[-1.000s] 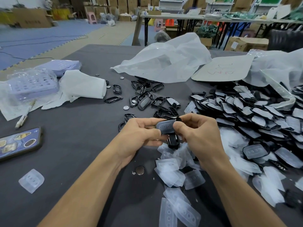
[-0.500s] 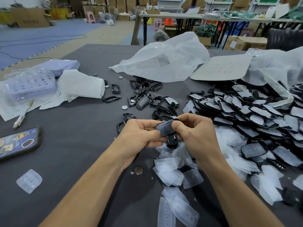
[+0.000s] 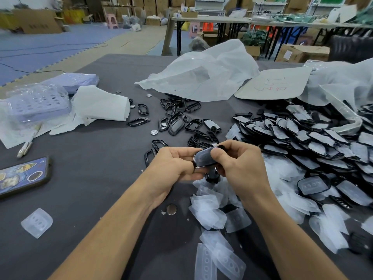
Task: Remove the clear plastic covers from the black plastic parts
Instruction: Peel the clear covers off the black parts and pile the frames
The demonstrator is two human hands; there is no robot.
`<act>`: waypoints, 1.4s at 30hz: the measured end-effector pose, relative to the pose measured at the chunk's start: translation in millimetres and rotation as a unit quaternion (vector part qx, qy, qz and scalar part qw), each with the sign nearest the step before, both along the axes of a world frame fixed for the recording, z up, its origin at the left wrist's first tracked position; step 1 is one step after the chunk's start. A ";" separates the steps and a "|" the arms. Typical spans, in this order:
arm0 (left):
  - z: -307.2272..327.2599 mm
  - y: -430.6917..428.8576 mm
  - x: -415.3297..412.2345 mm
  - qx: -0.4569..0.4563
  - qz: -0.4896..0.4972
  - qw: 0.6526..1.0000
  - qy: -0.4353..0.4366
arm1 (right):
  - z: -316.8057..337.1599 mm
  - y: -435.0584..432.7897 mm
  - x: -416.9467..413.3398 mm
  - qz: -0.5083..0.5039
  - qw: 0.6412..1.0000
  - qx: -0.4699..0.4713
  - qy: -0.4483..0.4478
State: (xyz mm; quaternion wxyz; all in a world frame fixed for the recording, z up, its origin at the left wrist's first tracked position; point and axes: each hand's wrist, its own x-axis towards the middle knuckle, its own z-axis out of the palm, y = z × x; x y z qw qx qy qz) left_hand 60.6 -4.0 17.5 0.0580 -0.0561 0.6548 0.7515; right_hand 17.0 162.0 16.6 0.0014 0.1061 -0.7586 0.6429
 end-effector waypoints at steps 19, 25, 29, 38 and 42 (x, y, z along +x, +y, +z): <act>0.5 8.9 1.3 -0.080 0.080 0.993 0.017 | -2.3 -4.3 5.4 0.006 0.999 0.044 0.030; -1.5 10.2 0.8 -0.091 0.077 0.992 0.033 | -2.5 -6.2 3.0 0.003 0.998 0.056 0.025; 0.3 9.0 0.7 -0.086 0.065 0.993 0.038 | -0.9 -3.6 3.4 0.008 0.998 0.052 0.024; 3.6 4.1 3.8 -0.068 -0.008 0.997 0.038 | 0.7 -1.4 1.4 0.007 0.999 0.029 0.015; 2.6 4.7 4.0 -0.064 -0.001 0.998 0.013 | -0.1 -1.9 1.7 0.014 1.000 0.018 0.017</act>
